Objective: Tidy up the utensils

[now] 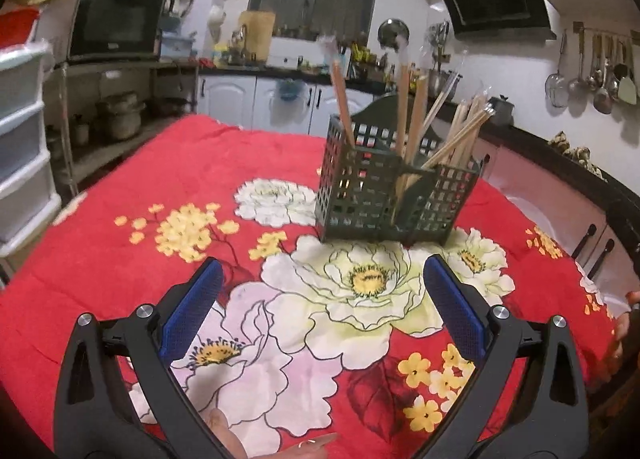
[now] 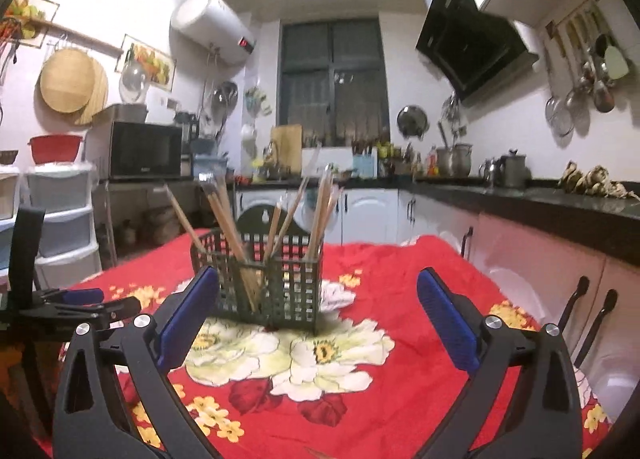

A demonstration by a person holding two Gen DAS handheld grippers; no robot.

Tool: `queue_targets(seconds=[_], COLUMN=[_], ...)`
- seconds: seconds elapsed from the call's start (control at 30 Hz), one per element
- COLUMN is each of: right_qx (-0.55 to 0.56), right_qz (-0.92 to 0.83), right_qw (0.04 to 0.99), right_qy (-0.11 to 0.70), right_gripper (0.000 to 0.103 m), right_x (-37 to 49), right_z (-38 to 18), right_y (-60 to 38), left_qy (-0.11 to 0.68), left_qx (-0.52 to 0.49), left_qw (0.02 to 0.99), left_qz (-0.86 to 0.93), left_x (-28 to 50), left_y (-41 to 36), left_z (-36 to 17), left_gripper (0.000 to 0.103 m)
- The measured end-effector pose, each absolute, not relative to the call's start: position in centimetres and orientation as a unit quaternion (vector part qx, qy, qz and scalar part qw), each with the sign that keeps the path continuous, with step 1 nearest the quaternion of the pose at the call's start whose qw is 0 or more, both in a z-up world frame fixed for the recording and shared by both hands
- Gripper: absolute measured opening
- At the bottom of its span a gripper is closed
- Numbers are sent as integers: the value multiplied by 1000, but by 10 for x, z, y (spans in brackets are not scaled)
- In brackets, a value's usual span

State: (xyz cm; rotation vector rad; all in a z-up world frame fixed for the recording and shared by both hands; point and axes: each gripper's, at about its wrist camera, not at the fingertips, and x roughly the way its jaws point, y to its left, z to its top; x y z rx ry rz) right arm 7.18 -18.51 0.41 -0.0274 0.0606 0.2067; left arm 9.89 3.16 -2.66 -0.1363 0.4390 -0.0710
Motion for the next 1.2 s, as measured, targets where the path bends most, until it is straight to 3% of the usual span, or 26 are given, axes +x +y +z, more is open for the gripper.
queue_targets(seconds=[0.3, 1.2], right_qx=[-9, -12], right_qz=[103, 99], right_qw=[994, 994], right_qy=[46, 47], right_gripper=[97, 97], right_x=[74, 70], right_z=[-2, -4], right_y=[-185, -184], left_qy=[155, 158], left_qx=[-36, -39], left_qw=[987, 986], left_qz=[-30, -29], left_x=[76, 76], left_y=[22, 22], left_z=[-15, -14], left_gripper=[92, 93])
